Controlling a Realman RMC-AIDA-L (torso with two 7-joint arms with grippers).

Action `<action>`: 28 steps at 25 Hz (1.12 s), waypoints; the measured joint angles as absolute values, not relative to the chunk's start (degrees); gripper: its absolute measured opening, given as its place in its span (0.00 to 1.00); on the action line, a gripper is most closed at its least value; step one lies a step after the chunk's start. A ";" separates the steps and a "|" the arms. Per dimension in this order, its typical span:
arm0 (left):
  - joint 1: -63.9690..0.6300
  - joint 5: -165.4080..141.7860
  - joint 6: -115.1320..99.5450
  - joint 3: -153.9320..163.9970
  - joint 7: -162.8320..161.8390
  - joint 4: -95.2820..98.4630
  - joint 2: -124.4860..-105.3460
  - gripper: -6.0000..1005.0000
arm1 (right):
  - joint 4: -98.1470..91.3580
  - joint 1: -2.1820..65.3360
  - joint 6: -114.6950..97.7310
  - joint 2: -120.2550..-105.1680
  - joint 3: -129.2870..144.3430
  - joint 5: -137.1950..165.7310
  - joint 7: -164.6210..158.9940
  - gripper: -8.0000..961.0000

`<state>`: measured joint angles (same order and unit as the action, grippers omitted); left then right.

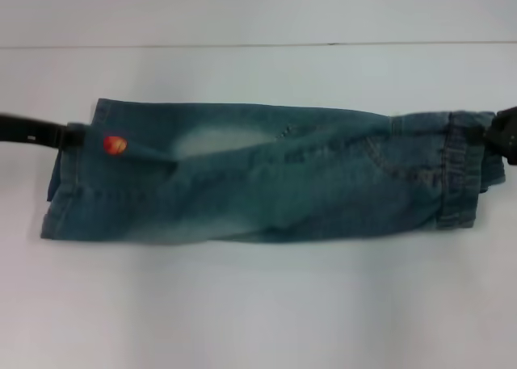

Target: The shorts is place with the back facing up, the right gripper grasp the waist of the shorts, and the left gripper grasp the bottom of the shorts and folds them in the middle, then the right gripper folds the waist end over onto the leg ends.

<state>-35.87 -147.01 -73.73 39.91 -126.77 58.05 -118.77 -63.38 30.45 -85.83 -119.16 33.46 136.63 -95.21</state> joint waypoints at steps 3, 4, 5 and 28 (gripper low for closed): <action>-35.89 -145.30 -70.98 39.92 -125.12 57.13 -119.11 0.10 | -63.19 30.41 -83.87 -119.35 33.68 135.83 -95.23 0.07; -35.90 -145.04 -70.04 39.94 -124.79 56.91 -119.30 0.10 | -63.07 30.41 -83.44 -119.38 33.75 135.70 -95.23 0.07; -35.92 -144.97 -69.25 39.96 -124.60 56.75 -119.48 0.10 | -62.82 30.41 -82.88 -119.41 33.78 135.59 -95.24 0.07; -39.16 -142.94 -59.75 41.12 -123.78 52.20 -120.28 0.11 | -56.98 30.12 -73.38 -118.82 33.39 132.59 -93.16 0.09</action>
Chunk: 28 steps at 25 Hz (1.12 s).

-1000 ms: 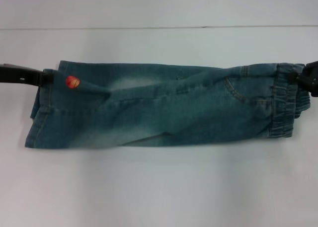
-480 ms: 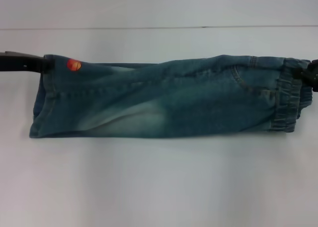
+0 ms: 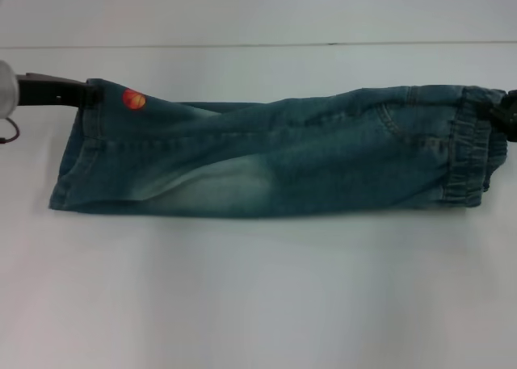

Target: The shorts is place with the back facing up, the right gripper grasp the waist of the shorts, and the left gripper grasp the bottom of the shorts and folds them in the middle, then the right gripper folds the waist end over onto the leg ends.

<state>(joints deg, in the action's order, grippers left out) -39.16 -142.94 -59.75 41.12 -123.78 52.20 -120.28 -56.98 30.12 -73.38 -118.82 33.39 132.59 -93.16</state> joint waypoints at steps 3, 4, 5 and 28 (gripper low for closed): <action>-40.17 -142.95 -58.05 41.85 -123.77 50.87 -120.26 0.11 | -55.71 30.67 -72.25 -118.54 33.57 131.86 -92.33 0.09; -40.50 -143.02 -57.29 41.91 -123.77 50.32 -120.26 0.11 | -55.28 30.99 -71.57 -118.48 33.74 131.86 -92.21 0.09; -40.88 -143.06 -56.50 41.97 -123.77 49.67 -120.26 0.12 | -54.89 31.26 -70.80 -118.44 33.90 131.86 -92.06 0.09; -41.16 -145.45 -48.58 43.50 -126.98 46.94 -121.11 0.52 | -50.41 32.60 -65.82 -117.52 37.02 133.99 -94.85 0.54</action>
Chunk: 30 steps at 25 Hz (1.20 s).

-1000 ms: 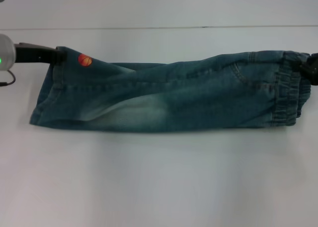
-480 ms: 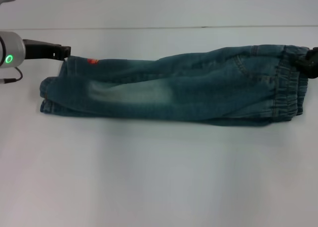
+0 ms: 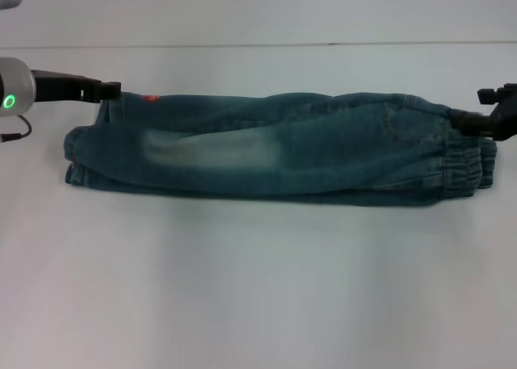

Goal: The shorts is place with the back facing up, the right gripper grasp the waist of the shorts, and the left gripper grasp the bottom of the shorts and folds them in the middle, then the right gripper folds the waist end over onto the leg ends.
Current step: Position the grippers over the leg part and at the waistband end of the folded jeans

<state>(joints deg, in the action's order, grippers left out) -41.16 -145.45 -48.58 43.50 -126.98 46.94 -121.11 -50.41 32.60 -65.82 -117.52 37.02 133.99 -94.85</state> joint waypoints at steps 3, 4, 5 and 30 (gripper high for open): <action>-40.94 -145.46 -49.39 43.51 -126.71 47.42 -121.14 0.63 | -50.79 32.44 -66.02 -117.50 37.68 135.26 -96.28 0.69; -40.83 -145.38 -49.88 43.52 -126.40 47.67 -121.22 0.67 | -51.04 32.32 -66.12 -117.54 37.53 135.38 -96.44 0.74; -40.67 -145.13 -50.60 43.56 -125.89 48.20 -121.34 0.71 | -51.41 32.15 -66.25 -117.62 37.37 135.31 -96.51 0.79; -33.66 -122.63 -91.06 42.52 -100.02 52.48 -121.73 0.90 | -47.31 15.12 -75.74 -119.84 33.21 113.43 -73.47 0.96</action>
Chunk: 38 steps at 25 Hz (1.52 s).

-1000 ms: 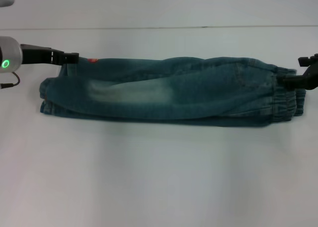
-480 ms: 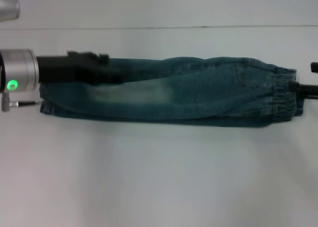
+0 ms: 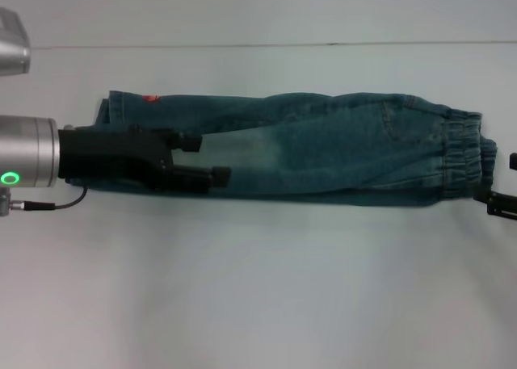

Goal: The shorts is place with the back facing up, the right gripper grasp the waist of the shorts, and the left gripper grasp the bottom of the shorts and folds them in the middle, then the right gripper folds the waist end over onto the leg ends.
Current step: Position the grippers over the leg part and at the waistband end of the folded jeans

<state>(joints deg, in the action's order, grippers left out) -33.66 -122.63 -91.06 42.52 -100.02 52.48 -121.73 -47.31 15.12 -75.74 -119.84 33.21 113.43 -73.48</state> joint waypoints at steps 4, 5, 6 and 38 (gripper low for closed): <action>-33.64 -122.68 -92.04 42.80 -100.46 52.69 -121.73 0.90 | -42.81 15.14 -73.91 -119.86 31.14 112.86 -68.86 0.96; -33.64 -122.68 -92.04 42.80 -100.46 52.69 -121.73 0.90 | -42.00 15.23 -72.99 -119.87 31.07 112.71 -68.20 0.96; -33.67 -122.75 -92.47 42.92 -100.86 52.94 -121.72 0.90 | -41.20 15.36 -72.02 -119.87 31.04 112.52 -67.56 0.96; -33.76 -122.48 -93.03 42.97 -101.77 53.07 -122.63 0.90 | -34.14 23.49 -64.90 -117.39 32.70 118.33 -72.14 0.94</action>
<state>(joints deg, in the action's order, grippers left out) -33.76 -122.48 -93.03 42.97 -101.77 53.07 -122.63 -34.14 23.49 -64.90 -117.39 32.70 118.33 -72.14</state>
